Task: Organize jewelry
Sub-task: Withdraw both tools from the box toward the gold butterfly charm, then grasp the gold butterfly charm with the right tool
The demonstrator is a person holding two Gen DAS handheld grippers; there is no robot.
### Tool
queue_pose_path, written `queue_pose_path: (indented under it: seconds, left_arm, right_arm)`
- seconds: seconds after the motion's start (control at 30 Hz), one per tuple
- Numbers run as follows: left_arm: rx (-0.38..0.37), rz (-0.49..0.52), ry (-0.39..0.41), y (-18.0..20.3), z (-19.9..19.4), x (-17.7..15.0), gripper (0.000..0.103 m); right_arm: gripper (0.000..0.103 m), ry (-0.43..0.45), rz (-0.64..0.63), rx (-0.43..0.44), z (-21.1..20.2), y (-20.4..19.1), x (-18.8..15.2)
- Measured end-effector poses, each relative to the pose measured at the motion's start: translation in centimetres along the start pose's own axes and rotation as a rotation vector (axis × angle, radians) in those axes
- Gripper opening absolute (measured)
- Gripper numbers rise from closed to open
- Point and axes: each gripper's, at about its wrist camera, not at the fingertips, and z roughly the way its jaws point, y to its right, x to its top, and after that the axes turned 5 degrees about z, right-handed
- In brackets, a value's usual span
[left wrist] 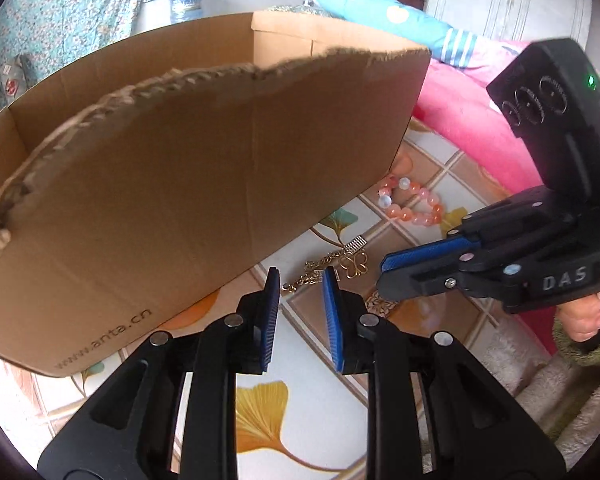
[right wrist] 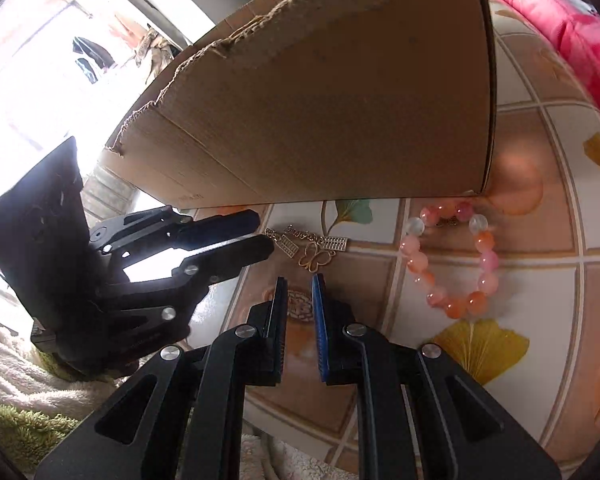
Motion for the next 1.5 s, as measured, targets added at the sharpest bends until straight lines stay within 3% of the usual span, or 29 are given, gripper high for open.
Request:
queue_pose_path:
  seconds: [0.07, 0.23, 0.47, 0.63, 0.97, 1.17, 1.23, 1.3, 1.5]
  left_arm:
    - [0.012, 0.020, 0.001, 0.5, 0.4, 0.1, 0.020]
    - [0.022, 0.066, -0.006, 1.2, 0.3, -0.1, 0.002]
    - [0.023, 0.111, -0.023, 2.4, -0.8, -1.3, 0.000]
    - [0.011, 0.052, -0.018, 1.9, -2.0, -2.0, 0.000]
    - [-0.071, -0.096, 0.097, -0.1, -5.5, -2.0, 0.000]
    - [-0.067, -0.122, 0.088, -0.4, -5.2, -2.4, 0.000]
    - [-0.064, -0.126, 0.080, -0.5, -5.0, -2.7, 0.000]
    - [-0.066, -0.134, 0.081, -0.6, -5.0, -2.8, 0.000]
    - [-0.066, -0.148, 0.093, -1.1, -5.0, -3.3, 0.000]
  right_arm:
    - [0.013, 0.003, 0.011, 0.013, 0.0, 0.3, -0.2]
    - [0.013, 0.009, 0.012, 0.022, -0.6, 1.2, -0.7]
    - [0.013, 0.017, 0.016, 0.038, -0.8, 2.2, -1.0]
    - [0.013, 0.016, 0.010, 0.033, -0.8, 2.2, -1.1]
    - [0.013, 0.025, -0.031, -0.022, -0.7, 0.1, -1.2]
    - [0.013, 0.060, -0.082, -0.101, -0.9, -1.6, -1.0]
    - [0.024, 0.065, -0.112, -0.142, -0.7, -2.3, -1.1]
    - [0.028, 0.064, -0.158, -0.209, -0.1, -3.1, -1.1]
    - [0.028, 0.066, -0.240, -0.319, 1.3, -4.7, -0.9]
